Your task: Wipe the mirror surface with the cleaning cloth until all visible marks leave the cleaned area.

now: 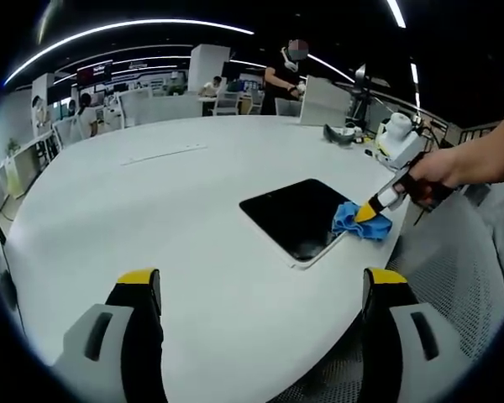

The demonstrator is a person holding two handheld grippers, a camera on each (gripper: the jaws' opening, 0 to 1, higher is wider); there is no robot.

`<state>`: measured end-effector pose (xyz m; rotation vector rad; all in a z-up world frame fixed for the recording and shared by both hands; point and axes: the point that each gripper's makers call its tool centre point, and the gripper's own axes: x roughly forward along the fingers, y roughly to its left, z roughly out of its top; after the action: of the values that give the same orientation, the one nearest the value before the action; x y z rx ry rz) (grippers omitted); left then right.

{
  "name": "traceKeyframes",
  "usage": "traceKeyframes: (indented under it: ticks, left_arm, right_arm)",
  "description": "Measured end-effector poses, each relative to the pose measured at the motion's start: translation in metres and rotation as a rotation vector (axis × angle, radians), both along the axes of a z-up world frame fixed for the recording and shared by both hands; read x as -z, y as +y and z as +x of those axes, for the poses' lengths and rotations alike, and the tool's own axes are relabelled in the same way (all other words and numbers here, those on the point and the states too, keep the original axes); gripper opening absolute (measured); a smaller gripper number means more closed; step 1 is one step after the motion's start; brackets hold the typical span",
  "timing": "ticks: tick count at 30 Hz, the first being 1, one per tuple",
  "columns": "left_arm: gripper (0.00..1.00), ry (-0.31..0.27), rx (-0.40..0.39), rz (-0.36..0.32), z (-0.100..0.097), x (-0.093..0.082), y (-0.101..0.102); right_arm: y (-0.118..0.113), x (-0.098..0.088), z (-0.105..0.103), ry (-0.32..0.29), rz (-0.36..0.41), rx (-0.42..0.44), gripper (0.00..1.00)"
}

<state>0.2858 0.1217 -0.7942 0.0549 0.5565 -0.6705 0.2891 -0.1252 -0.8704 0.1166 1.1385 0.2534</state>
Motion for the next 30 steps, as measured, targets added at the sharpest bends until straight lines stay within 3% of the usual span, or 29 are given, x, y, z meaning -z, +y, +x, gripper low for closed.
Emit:
traceKeyframes:
  ticks: [6, 10, 13, 14, 17, 21, 24, 26, 30]
  left_arm:
    - [0.99, -0.001, 0.003, 0.005, 0.000, 0.001, -0.001]
    - [0.99, -0.065, 0.025, -0.017, 0.002, -0.010, -0.008]
    - [0.99, -0.053, 0.008, 0.002, 0.003, -0.012, -0.009]
    - [0.99, -0.061, -0.007, 0.056, 0.005, -0.011, -0.004]
    - [0.99, -0.064, -0.024, 0.100, 0.005, -0.006, -0.004]
    - [0.99, -0.014, -0.071, 0.059, 0.005, 0.003, 0.002]
    - [0.99, -0.035, -0.083, 0.005, 0.009, -0.003, 0.003]
    - [0.99, -0.017, -0.098, -0.052, 0.008, -0.008, 0.000]
    - [0.99, -0.032, -0.077, -0.028, 0.007, -0.007, -0.002]
  right_arm:
    - [0.000, -0.002, 0.001, 0.018, 0.019, 0.002, 0.01]
    - [-0.001, -0.003, 0.005, 0.018, 0.036, -0.001, 0.01]
    - [-0.001, -0.001, 0.006, 0.035, 0.055, -0.002, 0.01]
    - [0.000, -0.002, 0.005, 0.040, 0.054, -0.016, 0.01]
    - [0.001, -0.002, 0.005, 0.043, 0.060, -0.028, 0.01]
    - [0.000, -0.002, 0.004, 0.045, 0.061, -0.043, 0.01]
    - [-0.002, -0.002, 0.004, 0.049, 0.062, -0.051, 0.01]
    - [-0.005, -0.002, 0.005, 0.053, 0.067, -0.054, 0.01]
    - [-0.011, -0.001, 0.004, 0.059, 0.083, -0.050, 0.01]
